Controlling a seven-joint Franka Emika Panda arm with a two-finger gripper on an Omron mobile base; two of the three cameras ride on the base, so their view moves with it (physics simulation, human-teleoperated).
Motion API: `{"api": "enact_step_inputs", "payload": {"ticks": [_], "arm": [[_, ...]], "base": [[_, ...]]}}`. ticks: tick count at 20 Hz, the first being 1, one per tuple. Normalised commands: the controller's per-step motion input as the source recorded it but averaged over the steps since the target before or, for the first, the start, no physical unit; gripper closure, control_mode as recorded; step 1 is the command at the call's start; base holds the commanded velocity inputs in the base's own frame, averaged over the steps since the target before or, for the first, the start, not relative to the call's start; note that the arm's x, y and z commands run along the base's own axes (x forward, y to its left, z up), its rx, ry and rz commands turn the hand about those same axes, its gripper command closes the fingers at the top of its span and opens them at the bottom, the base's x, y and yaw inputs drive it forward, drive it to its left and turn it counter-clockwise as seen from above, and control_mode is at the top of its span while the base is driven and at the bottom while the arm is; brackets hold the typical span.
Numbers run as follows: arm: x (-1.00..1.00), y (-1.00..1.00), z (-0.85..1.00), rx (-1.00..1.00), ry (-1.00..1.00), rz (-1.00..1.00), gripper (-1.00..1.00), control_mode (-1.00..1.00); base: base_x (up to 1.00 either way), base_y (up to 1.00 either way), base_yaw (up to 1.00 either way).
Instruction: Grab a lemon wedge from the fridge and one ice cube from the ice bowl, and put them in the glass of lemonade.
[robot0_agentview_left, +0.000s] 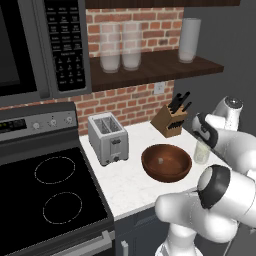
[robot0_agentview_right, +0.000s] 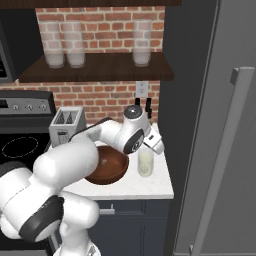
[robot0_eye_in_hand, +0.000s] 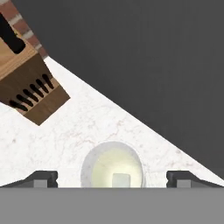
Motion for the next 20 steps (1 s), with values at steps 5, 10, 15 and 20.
{"api": "enact_step_inputs", "payload": {"ticks": [5, 10, 15, 20], "arm": [[-0.37, 0.14, 0.18, 0.0, -0.17, 0.0, -1.0, -1.0], [-0.26, 0.19, 0.13, 0.0, -0.1, 0.01, -1.0, -1.0], [-0.27, 0.35, 0.1, 0.0, -0.01, 0.07, -1.0, -1.0], [-0.03, 0.77, 0.12, -0.05, 0.04, 0.05, -1.0, -1.0]], "base": [[0.0, 0.0, 0.0], [0.0, 0.0, 0.0], [0.0, 0.0, 0.0], [0.0, 0.0, 0.0]]}}
